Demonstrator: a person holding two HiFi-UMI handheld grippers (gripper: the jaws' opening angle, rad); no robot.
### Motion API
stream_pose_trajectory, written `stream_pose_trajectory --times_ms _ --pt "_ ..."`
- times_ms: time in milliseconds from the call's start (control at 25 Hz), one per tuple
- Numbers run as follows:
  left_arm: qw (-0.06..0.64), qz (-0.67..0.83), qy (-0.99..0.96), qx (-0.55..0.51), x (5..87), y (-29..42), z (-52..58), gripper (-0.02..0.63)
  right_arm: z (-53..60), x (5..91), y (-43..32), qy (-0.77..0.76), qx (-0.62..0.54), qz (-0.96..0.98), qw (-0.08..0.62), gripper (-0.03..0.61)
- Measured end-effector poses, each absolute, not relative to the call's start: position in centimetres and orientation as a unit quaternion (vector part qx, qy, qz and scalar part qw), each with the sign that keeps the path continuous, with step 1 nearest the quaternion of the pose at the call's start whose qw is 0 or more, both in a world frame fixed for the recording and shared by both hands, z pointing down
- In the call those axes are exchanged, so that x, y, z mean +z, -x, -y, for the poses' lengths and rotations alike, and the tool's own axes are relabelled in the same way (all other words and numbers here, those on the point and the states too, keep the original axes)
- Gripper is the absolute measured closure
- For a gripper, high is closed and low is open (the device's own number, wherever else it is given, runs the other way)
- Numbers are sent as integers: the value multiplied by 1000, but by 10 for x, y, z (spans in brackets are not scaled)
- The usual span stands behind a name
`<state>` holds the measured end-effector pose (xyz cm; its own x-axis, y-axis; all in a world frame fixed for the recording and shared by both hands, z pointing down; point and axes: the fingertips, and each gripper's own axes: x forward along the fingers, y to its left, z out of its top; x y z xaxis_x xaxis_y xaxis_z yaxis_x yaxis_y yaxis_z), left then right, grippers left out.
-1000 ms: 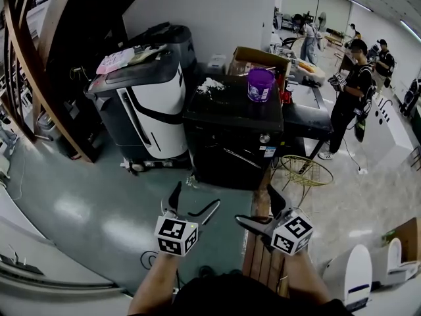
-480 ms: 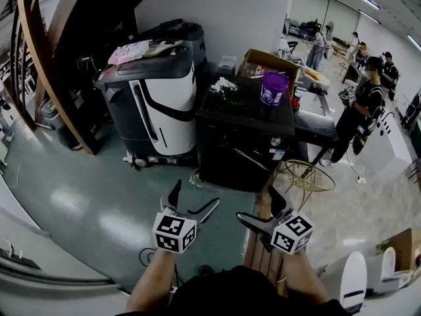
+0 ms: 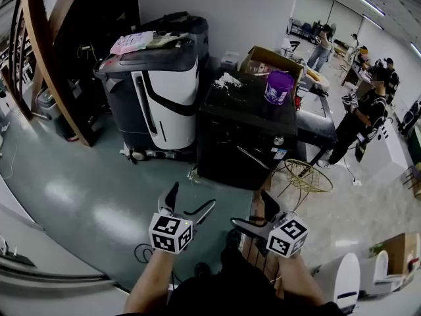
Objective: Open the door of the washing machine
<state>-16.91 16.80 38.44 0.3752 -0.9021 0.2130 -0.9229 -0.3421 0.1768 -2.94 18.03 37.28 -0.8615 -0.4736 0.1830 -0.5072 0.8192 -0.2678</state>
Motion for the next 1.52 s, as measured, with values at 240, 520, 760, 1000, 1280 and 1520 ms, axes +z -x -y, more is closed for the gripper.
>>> stream_pose_trajectory --times_ms 240,520,760,1000,1280,1520 --pt "161 554 -814 65 409 166 -148 98 -161 391 30 -251 184 949 57 -6" --pt "167 553 -812 84 415 160 -93 98 -106 402 25 -250 203 946 47 -6" --pt "181 551 -808 103 427 144 -34 98 -46 420 9 -250 229 940 45 -6" --pt "178 549 -806 127 425 128 26 98 14 431 -1 -240 247 938 37 -6" --pt "184 556 -796 154 430 109 72 98 67 430 -23 -229 247 941 34 -6" --pt "154 546 -806 168 418 81 114 100 104 429 -58 -252 244 936 37 -6"
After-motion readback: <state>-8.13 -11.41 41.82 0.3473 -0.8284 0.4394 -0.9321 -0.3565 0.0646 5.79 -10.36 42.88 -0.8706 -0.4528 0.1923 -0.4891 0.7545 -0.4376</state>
